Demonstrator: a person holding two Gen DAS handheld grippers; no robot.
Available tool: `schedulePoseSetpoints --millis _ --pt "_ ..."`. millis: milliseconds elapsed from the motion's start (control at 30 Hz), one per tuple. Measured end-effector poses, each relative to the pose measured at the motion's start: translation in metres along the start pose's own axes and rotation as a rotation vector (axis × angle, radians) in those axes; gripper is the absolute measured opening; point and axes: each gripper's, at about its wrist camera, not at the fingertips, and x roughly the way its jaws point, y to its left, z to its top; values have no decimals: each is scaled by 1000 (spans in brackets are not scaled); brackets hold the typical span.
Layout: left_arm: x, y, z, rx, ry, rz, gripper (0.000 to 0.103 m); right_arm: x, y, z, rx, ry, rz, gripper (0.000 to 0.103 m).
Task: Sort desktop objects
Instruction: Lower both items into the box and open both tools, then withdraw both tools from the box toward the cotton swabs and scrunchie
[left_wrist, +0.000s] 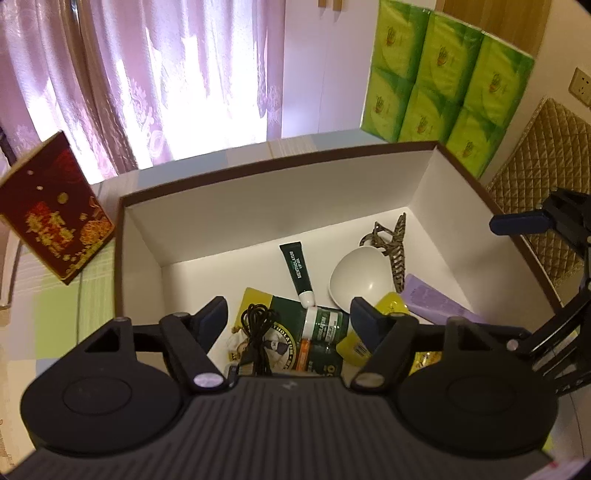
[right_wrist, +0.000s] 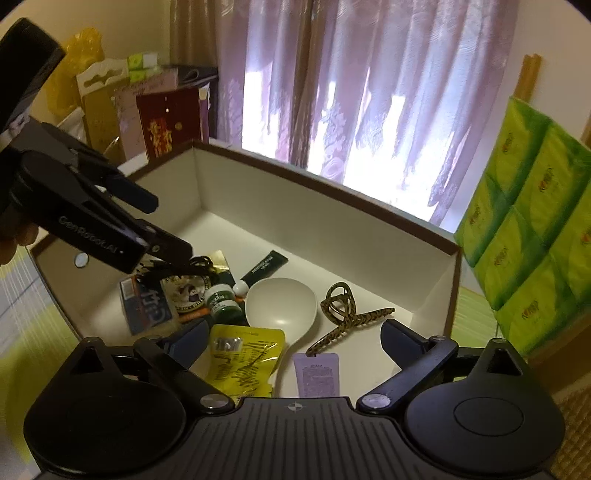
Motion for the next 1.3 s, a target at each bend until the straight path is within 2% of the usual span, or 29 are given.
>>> schedulePoseSetpoints --millis 300,700,1300 --pt "-47 -10 -15 -16 -54 28 74 -40 8 -12 74 -60 -21 98" --pt "-97 -34 -50 -4 -78 94 74 -90 26 -30 114 -105 -48 99" --pt "-146 -52 -99 -55 -87 131 74 -138 59 -56 133 -147 -40 99"
